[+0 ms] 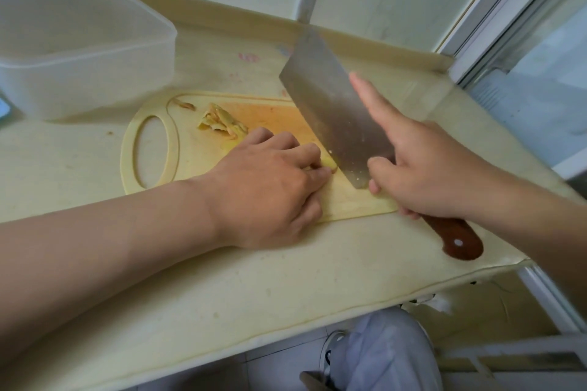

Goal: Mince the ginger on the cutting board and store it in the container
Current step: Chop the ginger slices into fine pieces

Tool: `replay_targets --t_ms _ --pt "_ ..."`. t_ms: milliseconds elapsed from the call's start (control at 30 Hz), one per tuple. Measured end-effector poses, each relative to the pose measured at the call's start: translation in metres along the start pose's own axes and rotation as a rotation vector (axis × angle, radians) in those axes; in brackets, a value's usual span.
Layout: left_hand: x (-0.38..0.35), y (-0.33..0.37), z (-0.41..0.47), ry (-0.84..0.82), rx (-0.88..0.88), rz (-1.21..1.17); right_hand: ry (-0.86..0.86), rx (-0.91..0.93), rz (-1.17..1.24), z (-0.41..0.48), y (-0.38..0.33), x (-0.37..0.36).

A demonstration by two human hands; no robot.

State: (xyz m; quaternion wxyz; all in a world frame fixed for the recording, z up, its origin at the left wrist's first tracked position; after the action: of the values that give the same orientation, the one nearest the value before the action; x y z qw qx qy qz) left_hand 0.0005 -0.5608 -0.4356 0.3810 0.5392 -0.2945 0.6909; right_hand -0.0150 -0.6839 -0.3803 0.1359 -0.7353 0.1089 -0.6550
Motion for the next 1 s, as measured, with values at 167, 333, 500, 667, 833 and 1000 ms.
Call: replay_targets --t_ms 167,333,500,667,833,1000 --pt "0.000 0.000 0.000 0.002 -0.004 0.012 -0.089 -0.002 -0.065 0.037 -0.016 -0.002" --pt "0.000 -0.001 0.000 -0.011 0.011 0.019 0.034 0.022 0.020 0.029 -0.012 -0.001" --pt "-0.001 -0.001 0.000 -0.012 0.019 0.020 0.061 -0.009 0.073 -0.004 0.006 0.000" --pt "-0.001 -0.002 0.000 -0.020 0.035 0.032 -0.069 -0.012 -0.014 0.010 -0.003 -0.001" --pt "0.001 -0.003 -0.001 -0.007 0.063 0.027 -0.058 0.000 -0.012 0.037 -0.016 -0.001" --pt "0.004 -0.004 -0.002 0.041 0.079 0.028 0.076 0.031 0.063 0.012 -0.006 -0.002"
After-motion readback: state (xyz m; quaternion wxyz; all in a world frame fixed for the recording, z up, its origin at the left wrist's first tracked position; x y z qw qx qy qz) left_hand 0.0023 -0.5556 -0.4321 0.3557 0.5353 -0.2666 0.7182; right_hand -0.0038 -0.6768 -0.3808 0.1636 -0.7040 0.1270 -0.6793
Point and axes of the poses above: each hand's wrist, its own z-axis towards the middle knuckle, its own x-axis out of the back of the hand, y = z × x, the point moved 8 cm from there along z, towards the middle knuckle
